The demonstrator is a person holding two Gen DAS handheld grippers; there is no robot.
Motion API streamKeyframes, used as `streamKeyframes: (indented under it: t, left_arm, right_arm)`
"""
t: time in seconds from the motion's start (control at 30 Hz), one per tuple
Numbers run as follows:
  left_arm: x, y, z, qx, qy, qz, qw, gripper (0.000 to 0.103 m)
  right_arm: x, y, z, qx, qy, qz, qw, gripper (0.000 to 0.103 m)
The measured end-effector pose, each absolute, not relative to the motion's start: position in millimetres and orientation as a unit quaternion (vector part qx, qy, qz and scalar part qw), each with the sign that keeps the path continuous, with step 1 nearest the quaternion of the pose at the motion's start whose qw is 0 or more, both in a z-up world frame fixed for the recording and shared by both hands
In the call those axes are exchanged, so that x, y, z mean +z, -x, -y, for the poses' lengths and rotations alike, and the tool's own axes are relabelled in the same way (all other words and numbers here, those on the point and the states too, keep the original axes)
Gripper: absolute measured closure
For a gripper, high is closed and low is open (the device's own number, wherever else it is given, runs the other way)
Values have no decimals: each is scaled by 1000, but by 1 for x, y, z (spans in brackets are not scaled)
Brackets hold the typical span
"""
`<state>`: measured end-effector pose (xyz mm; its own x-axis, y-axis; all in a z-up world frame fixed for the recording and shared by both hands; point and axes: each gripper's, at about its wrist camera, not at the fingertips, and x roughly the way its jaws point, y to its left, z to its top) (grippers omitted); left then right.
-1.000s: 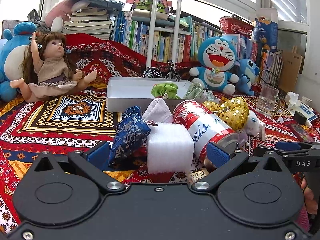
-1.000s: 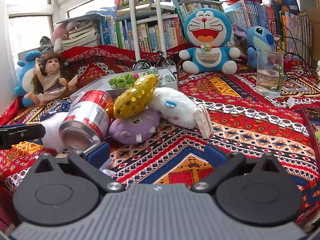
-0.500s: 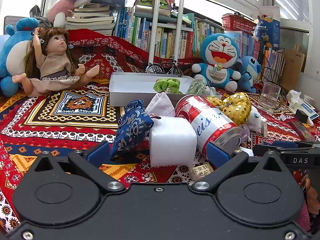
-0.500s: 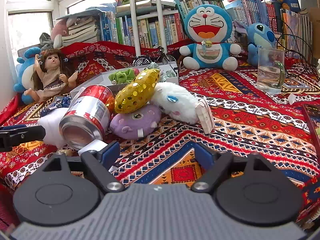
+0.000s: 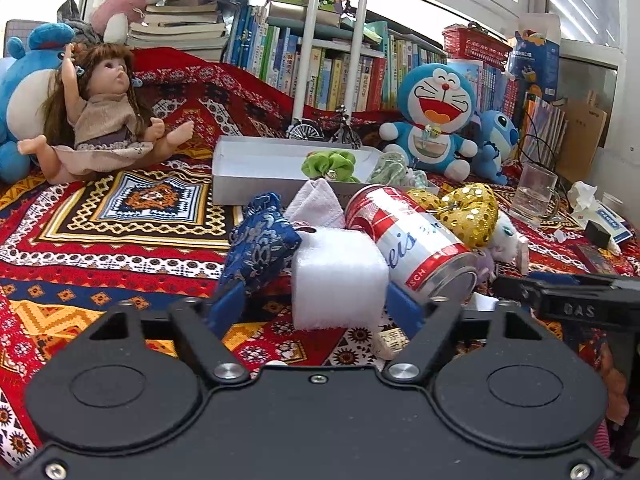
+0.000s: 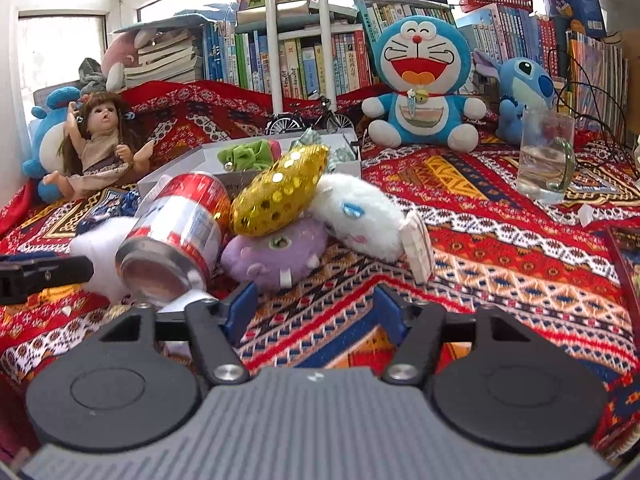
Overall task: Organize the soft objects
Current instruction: 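Lower the left tool to the white foam block while the right tool approaches the purple plush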
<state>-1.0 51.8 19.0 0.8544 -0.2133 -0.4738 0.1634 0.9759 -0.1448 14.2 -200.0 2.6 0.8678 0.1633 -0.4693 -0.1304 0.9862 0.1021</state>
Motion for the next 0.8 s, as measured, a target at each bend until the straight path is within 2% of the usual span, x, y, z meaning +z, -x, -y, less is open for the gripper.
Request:
streamKeyframes:
  t: [0.07,0.2,0.47,0.8]
  left_arm:
    - [20,1,-50,-106,54,-253,960,37]
    - [20,-2,-46,-106,47,-250,961,37]
    - [22,-13,-41,-110,57,-247,961,21]
    - [21,-24,-36,-105,61,-249,961,20]
  right_arm:
    - [5,-20,199,78,-34,-242,967,36]
    - [6,-35,195,85,-33,-246,965,36]
    - [9,-53,191,105,-37,-245,963,29]
    - [3,-64,191,116,-61,-254,958,25]
